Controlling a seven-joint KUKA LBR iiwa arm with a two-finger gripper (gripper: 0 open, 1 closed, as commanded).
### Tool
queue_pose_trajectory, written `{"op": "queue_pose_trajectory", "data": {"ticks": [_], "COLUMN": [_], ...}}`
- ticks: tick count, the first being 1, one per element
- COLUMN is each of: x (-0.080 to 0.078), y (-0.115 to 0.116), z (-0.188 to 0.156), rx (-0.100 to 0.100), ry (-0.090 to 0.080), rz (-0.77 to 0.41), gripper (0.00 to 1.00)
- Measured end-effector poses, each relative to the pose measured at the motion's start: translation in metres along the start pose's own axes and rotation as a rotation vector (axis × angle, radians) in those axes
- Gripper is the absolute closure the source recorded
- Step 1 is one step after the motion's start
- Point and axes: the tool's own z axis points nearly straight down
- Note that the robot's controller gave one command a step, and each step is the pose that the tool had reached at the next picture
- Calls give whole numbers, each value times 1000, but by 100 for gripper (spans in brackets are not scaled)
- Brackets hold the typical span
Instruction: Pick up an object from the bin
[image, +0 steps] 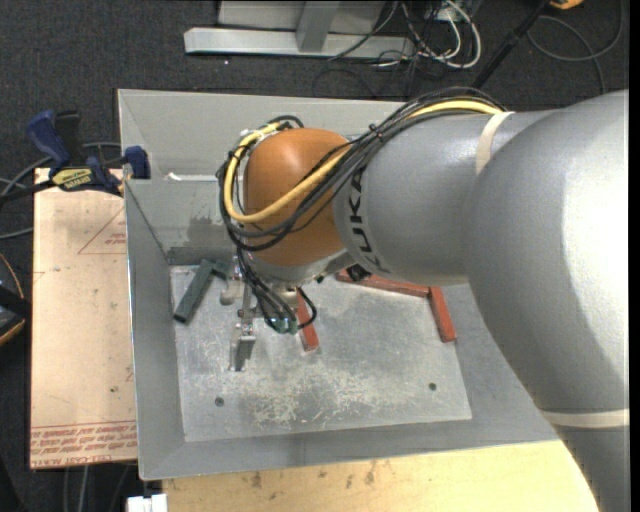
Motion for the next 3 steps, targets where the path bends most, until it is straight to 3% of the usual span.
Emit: {"op": "queue_pose_trajectory", "data": {"ticks": [1,2,3], "x": [-2,-34,-76], "y": [-1,-8,-27], "z": [-4,14,47], "rx": [-1,-3,-4], "ry": [-7,-14,-13], "rz": [3,-64,-82], "gripper": [0,0,0]}}
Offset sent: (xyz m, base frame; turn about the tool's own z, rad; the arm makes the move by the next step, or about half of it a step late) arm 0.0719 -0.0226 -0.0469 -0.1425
